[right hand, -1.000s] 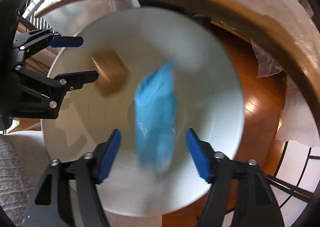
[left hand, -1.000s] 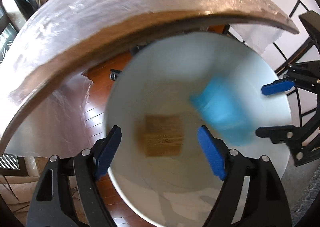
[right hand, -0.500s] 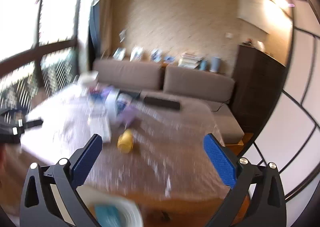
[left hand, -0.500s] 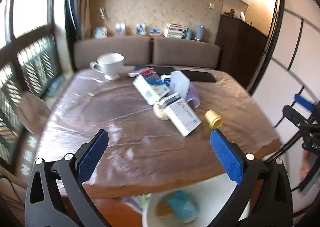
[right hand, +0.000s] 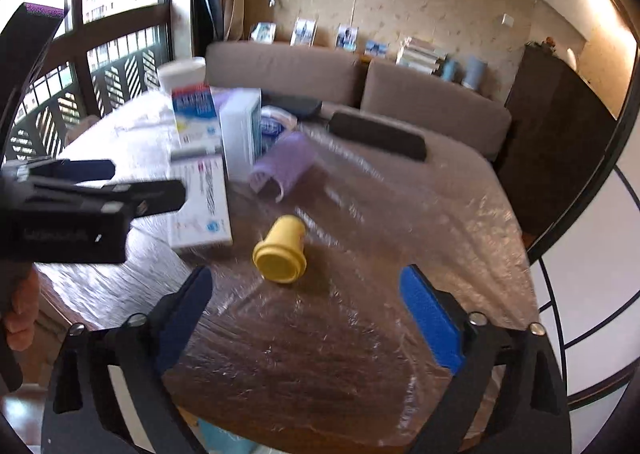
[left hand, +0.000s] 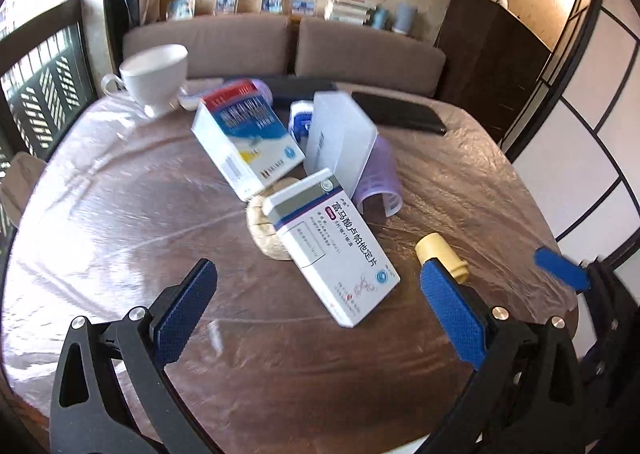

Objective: Collect trash
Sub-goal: 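Move both tools back over the table toward the remaining items, then grasp the yellow plastic cup with the right tool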

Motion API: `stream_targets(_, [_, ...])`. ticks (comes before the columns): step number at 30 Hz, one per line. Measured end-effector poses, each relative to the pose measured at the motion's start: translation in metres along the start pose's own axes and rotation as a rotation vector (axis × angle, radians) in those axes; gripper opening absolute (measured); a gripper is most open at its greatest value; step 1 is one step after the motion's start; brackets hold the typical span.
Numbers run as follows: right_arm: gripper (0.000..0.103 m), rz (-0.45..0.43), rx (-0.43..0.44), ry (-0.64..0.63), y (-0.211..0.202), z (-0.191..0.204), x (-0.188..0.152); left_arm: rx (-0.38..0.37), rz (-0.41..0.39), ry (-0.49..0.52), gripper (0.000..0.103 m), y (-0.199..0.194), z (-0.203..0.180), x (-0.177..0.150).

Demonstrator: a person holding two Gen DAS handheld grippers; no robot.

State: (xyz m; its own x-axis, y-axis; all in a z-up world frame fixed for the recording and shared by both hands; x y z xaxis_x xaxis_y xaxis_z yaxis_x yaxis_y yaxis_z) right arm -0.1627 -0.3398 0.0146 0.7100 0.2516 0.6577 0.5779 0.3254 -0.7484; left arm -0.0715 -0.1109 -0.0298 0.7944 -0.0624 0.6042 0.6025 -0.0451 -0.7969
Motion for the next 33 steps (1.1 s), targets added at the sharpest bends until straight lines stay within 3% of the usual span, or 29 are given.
stream_targets(14, [0.079, 0.031, 0.005, -0.037, 0.038, 0.002, 0.006, 0.043, 0.054, 0.005, 0.102, 0.043, -0.012, 0.009])
stream_targets(17, [0.073, 0.044, 0.027, -0.03, 0.044, 0.004, 0.005, 0.042, 0.05, 0.013, 0.101, 0.048, -0.014, 0.011])
stream_targets(19, [0.072, 0.051, 0.036, -0.022, 0.048, 0.004, 0.004, 0.035, 0.054, 0.016, 0.093, 0.051, -0.015, 0.012])
stream_targets(24, [0.067, 0.064, 0.04, -0.02, 0.055, 0.004, 0.004, 0.029, 0.051, 0.014, 0.085, 0.052, -0.012, 0.011])
stream_targets(30, [0.059, 0.069, 0.049, -0.032, 0.06, 0.008, 0.005, -0.003, 0.044, 0.01, 0.064, 0.05, -0.012, 0.013])
stream_targets(33, [0.05, 0.07, 0.055, -0.033, 0.061, 0.01, 0.006, -0.02, 0.046, 0.008, 0.057, 0.047, -0.012, 0.014])
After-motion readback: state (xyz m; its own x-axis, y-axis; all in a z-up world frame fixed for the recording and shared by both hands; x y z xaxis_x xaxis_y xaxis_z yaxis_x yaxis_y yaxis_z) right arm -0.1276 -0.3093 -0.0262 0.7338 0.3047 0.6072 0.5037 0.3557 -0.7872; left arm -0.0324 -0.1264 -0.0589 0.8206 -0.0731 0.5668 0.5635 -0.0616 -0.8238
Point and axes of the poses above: each gripper's, at about its wrist camera, not at the fingertips, and y roughly the way its jaws point, z to its left, x to its top, the point moved 10 cm from there along y, roughly the way its jaws point, and after that the axes turned 13 degrees about x, right-handed, at the moved point
